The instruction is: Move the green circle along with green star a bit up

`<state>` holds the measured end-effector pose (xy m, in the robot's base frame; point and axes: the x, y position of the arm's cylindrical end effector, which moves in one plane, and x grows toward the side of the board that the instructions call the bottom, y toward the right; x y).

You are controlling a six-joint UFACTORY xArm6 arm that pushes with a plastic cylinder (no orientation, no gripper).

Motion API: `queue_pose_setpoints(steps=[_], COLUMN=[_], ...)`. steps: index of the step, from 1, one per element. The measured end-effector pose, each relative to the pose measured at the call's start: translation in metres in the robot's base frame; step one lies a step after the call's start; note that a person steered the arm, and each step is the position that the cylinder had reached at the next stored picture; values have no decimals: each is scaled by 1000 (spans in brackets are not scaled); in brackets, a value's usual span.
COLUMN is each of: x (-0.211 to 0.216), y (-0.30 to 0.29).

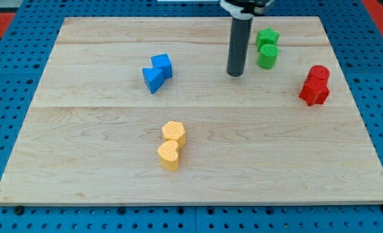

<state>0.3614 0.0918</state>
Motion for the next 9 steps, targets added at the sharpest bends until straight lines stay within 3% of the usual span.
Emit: queue_pose_setpoints(steps=[6, 9], x=[-14, -15], y=[58, 58])
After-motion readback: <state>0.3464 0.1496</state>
